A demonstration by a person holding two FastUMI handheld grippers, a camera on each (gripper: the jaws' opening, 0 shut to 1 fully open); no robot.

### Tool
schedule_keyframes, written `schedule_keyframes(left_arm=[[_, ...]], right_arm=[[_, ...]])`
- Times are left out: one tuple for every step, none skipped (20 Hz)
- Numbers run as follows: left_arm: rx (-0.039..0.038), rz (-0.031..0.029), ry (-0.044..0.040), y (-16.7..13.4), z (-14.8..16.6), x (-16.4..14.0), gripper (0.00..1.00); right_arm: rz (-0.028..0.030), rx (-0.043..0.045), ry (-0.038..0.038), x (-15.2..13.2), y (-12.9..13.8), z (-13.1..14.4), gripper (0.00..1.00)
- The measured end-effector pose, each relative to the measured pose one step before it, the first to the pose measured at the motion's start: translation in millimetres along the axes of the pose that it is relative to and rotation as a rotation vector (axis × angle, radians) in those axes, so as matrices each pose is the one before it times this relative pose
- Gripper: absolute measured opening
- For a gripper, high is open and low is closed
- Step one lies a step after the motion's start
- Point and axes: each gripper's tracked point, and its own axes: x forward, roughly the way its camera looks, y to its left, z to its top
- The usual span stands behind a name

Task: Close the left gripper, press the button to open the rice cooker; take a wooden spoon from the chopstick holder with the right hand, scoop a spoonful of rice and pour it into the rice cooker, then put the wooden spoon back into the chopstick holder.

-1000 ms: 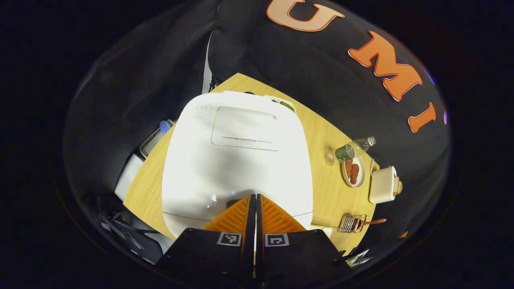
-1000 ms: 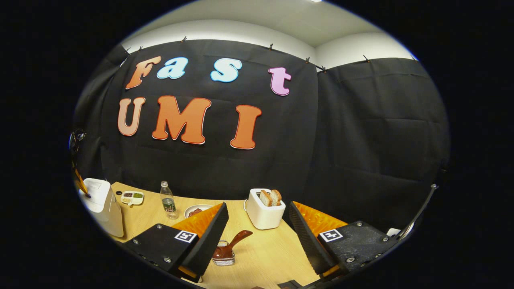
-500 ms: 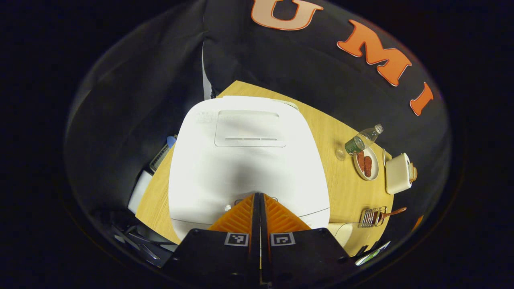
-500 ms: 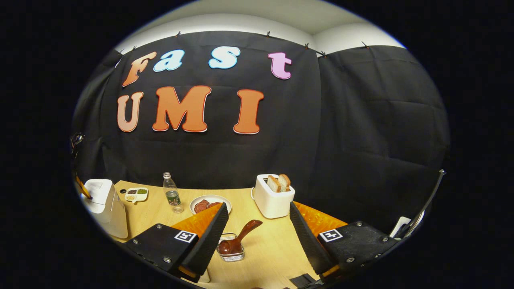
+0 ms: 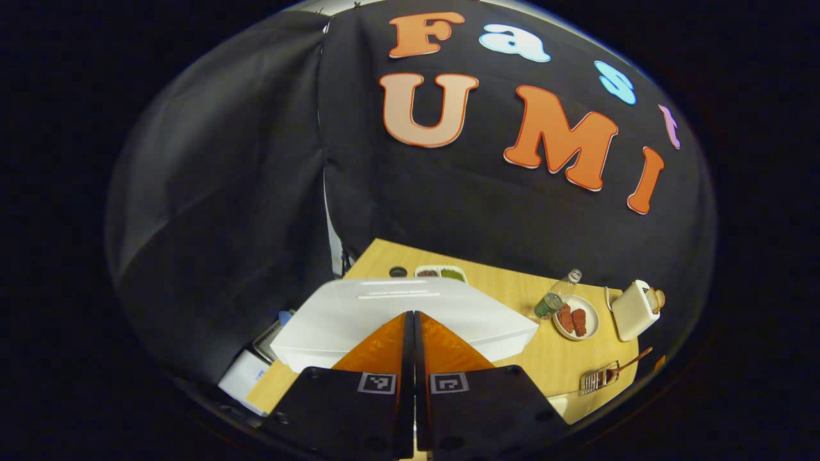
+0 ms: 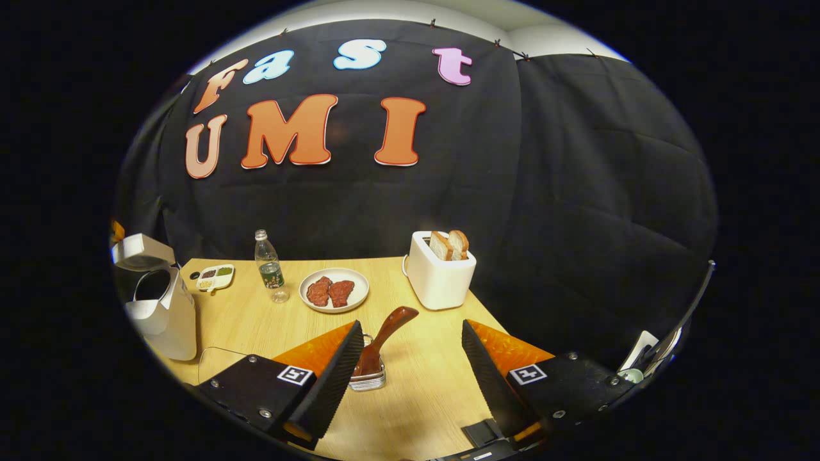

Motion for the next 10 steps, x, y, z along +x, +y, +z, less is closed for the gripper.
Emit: schedule_keyframes(left_arm=[[0.02677,0.01324,-0.04427,2.43,14.05,-0.95,0.06],[0.02216,0.01867,-0.04299,2.05,12.26,0.12,0.02],[0.01312,0.01494,-0.04344,3.40,11.66,1.23,0.02],[0.00922,0.01943,-0.04135,2.68,14.01,0.44,0.06],[0.00911,0.00676,-0.02983,-0.77,9.48,1.34,0.06],[0.01162,0.01964,-0.01477,1.94,3.64,-0.28,0.06],[0.00413,0.00810,-0.01209,-1.29,3.08,-3.69,0.06],[-0.01040,-0.00782,-0.01947,-5.09,5.29,-7.43,0.06],[-0.01457,-0.01525,-0.01370,-12.55,5.39,-7.31,0.06],[-0.01523,-0.01161,-0.01655,-6.78,0.71,-9.04,0.06]], right_arm=[[0.00427,0.00577,0.01166,-1.00,-0.06,-3.17,0.96],[0.00451,0.00536,0.00984,0.15,0.05,-3.29,0.95],[0.00548,0.00366,0.00784,0.51,0.75,-2.07,0.95],[0.00580,0.00391,0.00279,-0.72,0.26,-1.03,0.95],[0.00486,0.00068,0.00121,0.94,0.63,0.13,0.96],[0.00289,-0.00012,0.00013,1.40,0.02,-0.03,0.96],[0.00484,0.00042,0.00454,2.10,0.70,-1.04,0.95],[0.00691,0.00179,0.00861,2.31,0.89,-2.47,0.95],[0.00866,0.00373,0.00832,2.62,1.54,-2.26,0.95],[0.00771,0.00348,0.00627,2.47,1.88,-0.41,0.96]])
